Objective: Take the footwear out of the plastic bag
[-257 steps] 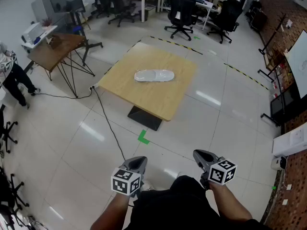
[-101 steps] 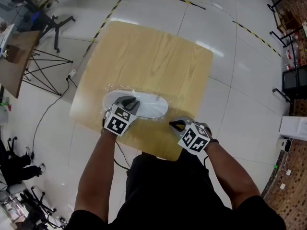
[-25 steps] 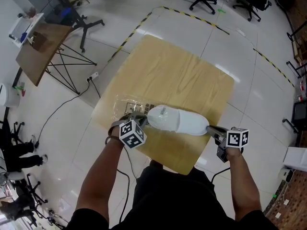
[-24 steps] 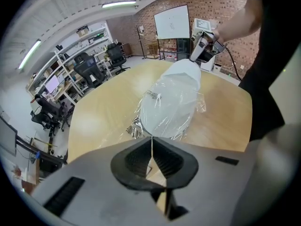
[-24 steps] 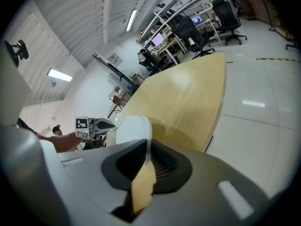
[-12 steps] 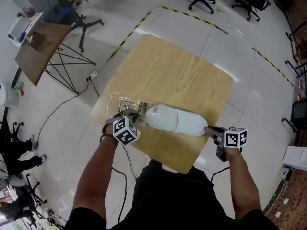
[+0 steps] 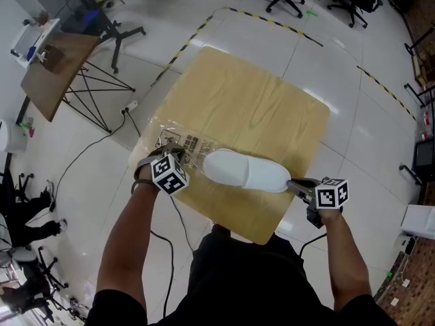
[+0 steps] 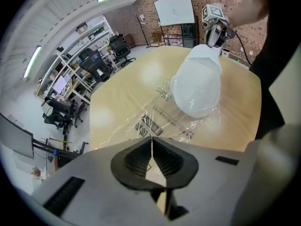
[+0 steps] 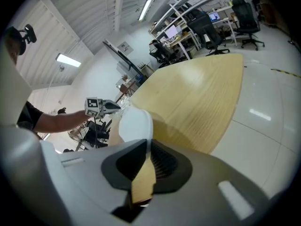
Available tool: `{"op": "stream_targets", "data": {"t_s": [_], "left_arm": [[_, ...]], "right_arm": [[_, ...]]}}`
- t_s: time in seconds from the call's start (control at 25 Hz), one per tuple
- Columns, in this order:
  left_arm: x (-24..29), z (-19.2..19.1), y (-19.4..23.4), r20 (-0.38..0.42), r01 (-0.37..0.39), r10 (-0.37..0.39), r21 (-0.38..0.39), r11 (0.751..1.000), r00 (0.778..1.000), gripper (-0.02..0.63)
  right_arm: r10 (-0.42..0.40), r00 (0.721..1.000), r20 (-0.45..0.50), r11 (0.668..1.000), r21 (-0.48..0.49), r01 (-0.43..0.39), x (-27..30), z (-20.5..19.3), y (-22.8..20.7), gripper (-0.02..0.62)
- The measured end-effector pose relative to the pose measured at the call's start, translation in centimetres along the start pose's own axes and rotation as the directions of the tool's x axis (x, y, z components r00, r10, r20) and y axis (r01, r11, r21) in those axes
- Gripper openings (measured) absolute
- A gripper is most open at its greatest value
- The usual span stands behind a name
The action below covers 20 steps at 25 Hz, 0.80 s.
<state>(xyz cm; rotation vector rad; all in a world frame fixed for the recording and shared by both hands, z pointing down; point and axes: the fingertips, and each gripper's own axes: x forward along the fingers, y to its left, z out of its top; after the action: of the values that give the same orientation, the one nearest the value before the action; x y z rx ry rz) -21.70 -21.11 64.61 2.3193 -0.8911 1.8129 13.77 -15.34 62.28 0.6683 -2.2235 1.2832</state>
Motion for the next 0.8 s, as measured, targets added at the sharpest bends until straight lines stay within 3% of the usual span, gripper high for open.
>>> {"op": "stream_targets", "data": {"t_s": [0.16, 0.52, 0.8], "left_arm": [[-0.3, -0.8, 1.4, -0.027, -0.029, 0.029, 0.018, 0.999, 0.999, 0.015], [-1.6, -1.6, 6.4, -0.049, -0.131, 0.127, -0.072, 0.989, 0.991, 0.014], [-1.7, 2.9, 7.5, 0.017, -0.149, 0.151, -0.084, 0.985, 0.988, 0.011]], "right_arm": [[0.024, 0.999, -0.039, 0.999, -0.037, -0.026, 0.5, -0.6, 1.0, 0.034], [0.088, 0.993, -0.080, 0.996, -0.016, -0.090, 1.6, -1.9, 2.5, 0.032], [0.091, 0.993, -0.075, 0.996, 0.009, -0.091, 1.9, -2.3, 2.7, 0.031]]}}
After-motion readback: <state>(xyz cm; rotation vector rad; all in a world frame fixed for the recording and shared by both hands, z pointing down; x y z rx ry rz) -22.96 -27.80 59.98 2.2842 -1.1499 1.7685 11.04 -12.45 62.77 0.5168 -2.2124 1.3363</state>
